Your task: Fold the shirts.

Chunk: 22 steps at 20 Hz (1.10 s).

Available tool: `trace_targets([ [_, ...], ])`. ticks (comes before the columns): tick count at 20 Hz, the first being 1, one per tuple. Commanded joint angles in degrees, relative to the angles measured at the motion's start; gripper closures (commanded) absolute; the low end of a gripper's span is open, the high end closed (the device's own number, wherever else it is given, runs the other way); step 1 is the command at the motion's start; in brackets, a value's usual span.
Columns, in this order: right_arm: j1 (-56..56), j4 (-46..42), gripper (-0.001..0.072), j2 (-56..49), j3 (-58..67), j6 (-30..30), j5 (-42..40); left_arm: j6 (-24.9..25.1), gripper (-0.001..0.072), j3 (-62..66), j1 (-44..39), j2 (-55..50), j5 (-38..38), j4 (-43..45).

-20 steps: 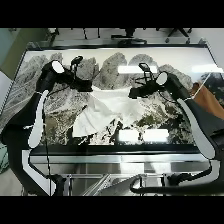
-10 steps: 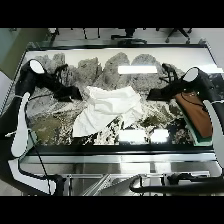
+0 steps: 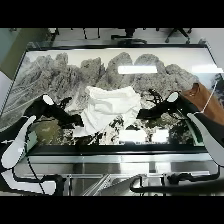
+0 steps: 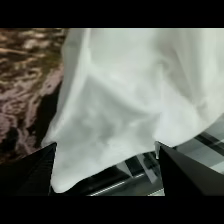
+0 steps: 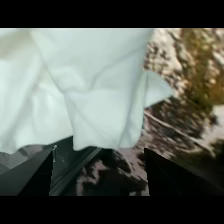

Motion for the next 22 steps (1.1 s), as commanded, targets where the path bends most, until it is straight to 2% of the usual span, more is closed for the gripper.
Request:
trace_targets([
  [1,1.0,4.1,0.0098,-3.3,-0.9,-2.9,-9.3,-0.7,0.0016,1.0,0.0,-4.6,3.4,0.4],
  [2,1.0,6.1,0.0181,-3.8,-0.9,-4.1,-10.4,-1.0,0.0017,2.4,0.0,-6.5,2.3,0.3],
  [3,1.0,8.5,0.0345,-4.2,-0.9,-6.2,-10.9,-1.0,0.0079,3.6,-0.3,-8.0,1.5,-0.3],
  [4,1.0,11.1,0.045,-4.3,-0.9,-8.5,-11.2,-0.9,0.0294,5.1,-0.7,-9.3,0.5,-1.6],
  [5,1.0,14.3,0.0489,-4.3,-0.9,-10.6,-11.5,-0.9,0.0445,6.6,-1.2,-10.2,-0.2,-2.5],
  [6,1.0,17.4,0.053,-4.3,-0.8,-12.5,-11.4,-0.9,0.0547,8.0,-1.9,-10.8,-0.7,-3.1],
  [7,1.0,19.8,0.0683,-4.2,-0.7,-14.3,-11.4,-0.8,0.0666,9.4,-2.8,-10.9,-1.0,-3.4],
  [8,1.0,20.9,0.068,-4.1,-0.7,-14.6,-11.1,-0.1,0.0693,11.3,-3.7,-10.8,-1.7,-4.0],
  [12,0.8,21.1,0.0682,-1.8,0.4,-14.6,-5.6,0.2,0.0694,19.2,-6.2,-7.8,-4.9,-3.9],
  [16,0.7,21.1,0.0682,6.4,1.3,-14.5,-3.0,0.2,0.0695,23.3,-6.4,-0.6,-6.8,-7.5],
  [20,-2.8,21.2,0.0682,18.7,11.1,-12.6,0.3,0.6,0.0695,32.4,-3.5,10.4,-5.7,-16.6],
  [22,-5.9,21.2,0.0683,24.3,19.2,-11.9,0.4,-1.6,0.0695,39.7,-0.9,15.9,-4.1,-17.4],
])
